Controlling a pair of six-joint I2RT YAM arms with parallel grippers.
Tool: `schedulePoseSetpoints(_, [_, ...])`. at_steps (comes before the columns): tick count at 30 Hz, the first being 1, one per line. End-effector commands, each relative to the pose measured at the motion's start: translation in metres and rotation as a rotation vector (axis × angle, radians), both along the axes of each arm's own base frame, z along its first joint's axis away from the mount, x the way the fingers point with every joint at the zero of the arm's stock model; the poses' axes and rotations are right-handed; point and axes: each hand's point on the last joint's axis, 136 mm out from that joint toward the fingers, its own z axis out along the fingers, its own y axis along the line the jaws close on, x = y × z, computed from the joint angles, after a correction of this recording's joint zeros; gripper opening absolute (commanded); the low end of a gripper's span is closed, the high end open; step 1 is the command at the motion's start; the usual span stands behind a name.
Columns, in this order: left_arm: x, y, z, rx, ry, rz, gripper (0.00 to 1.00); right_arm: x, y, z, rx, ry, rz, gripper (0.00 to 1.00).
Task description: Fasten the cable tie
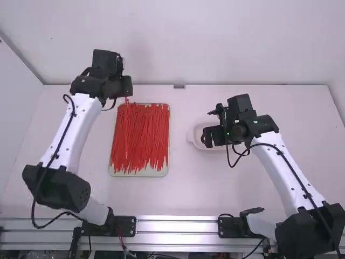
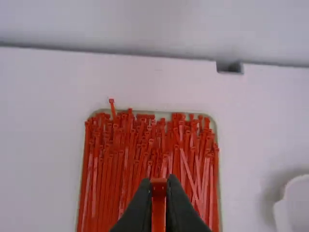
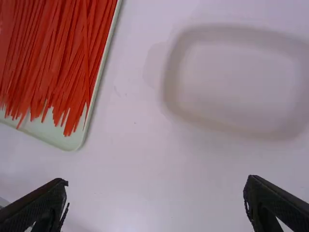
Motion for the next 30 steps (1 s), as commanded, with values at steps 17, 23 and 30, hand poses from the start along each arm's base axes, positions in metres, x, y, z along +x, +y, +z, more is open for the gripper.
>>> schedulePoseSetpoints(17, [-0.090,-0.012,-0.003,-0.106,-0.201,-0.053,0.02,-0.003,0.035,0.023,0.204,-0.012,0.123,0.98])
schedulePoseSetpoints(23, [-0.094,-0.036,-0.012,-0.238,-0.216,-0.150,0.02,-0.005,0.062,0.042,0.326,-0.070,0.249,0.98])
schedulePoseSetpoints(30, [-0.090,-0.072,0.004,-0.345,-0.303,-0.300,0.02,0.002,0.087,0.059,0.379,-0.157,0.300,0.98])
